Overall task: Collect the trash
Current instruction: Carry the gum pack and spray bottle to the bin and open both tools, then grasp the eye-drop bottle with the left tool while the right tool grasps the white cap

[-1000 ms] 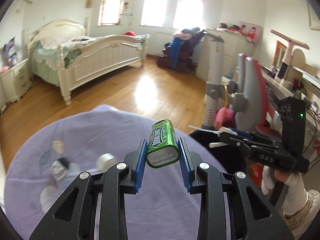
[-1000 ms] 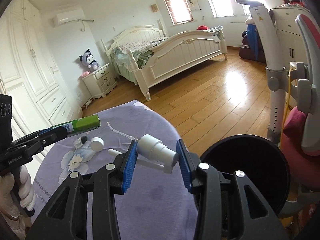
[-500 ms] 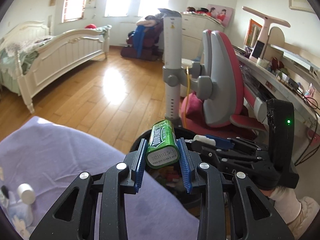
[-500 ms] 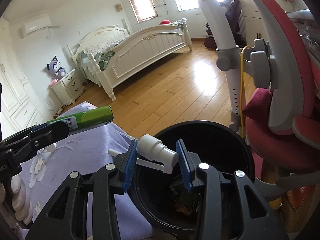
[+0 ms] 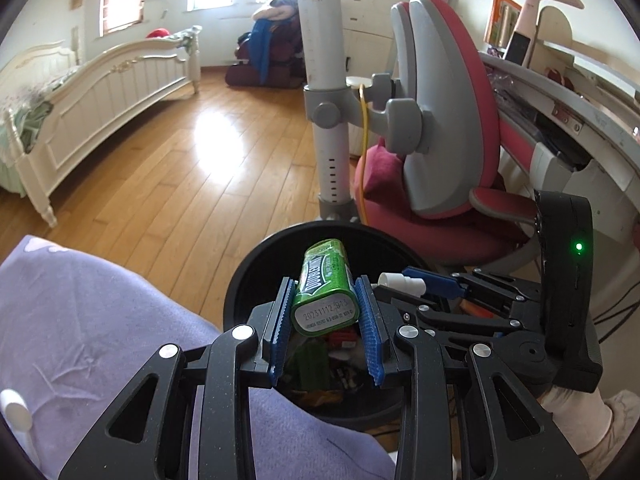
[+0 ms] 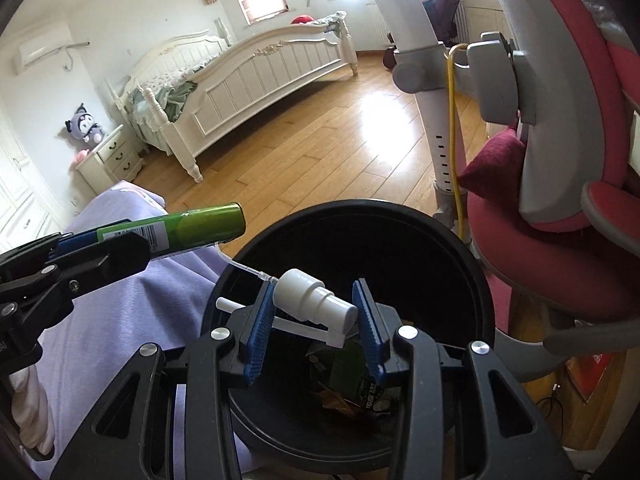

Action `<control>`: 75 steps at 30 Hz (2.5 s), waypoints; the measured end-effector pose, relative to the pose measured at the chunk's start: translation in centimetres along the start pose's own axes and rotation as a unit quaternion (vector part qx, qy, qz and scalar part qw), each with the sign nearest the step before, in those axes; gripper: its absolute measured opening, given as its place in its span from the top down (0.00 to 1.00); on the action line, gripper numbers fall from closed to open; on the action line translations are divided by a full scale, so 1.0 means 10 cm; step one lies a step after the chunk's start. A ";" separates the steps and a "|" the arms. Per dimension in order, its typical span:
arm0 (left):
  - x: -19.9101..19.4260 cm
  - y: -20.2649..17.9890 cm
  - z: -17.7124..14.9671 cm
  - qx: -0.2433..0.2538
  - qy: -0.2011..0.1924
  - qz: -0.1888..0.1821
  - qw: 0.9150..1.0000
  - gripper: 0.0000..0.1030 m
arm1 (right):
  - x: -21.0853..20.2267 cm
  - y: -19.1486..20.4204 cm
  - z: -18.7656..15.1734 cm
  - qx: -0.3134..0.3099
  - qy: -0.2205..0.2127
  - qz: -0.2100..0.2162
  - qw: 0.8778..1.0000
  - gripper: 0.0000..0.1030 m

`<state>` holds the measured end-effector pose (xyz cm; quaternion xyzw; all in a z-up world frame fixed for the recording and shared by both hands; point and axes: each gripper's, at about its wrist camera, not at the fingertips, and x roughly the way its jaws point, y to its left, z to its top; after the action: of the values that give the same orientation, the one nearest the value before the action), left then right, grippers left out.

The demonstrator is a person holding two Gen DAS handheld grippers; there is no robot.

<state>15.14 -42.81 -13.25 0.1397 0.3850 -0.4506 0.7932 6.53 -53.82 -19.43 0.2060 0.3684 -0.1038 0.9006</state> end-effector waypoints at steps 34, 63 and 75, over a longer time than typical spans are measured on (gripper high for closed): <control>-0.18 -0.06 -0.03 0.008 -0.014 0.043 0.999 0.23 | 0.00 0.05 -0.05 -0.002 0.019 -0.001 1.000 0.33; -1.92 2.38 -1.29 -0.255 -0.071 0.232 0.936 0.08 | -0.01 2.63 0.04 -0.244 0.057 0.147 0.957 0.21; -1.66 3.04 -1.47 -0.246 -0.007 0.237 0.940 0.41 | 0.54 3.37 -0.08 -0.306 0.097 0.136 0.937 0.35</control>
<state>28.09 -7.50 -14.57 0.0238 0.4340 -0.1421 0.8893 21.31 -23.51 -13.82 -0.0219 0.4360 0.1577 0.8857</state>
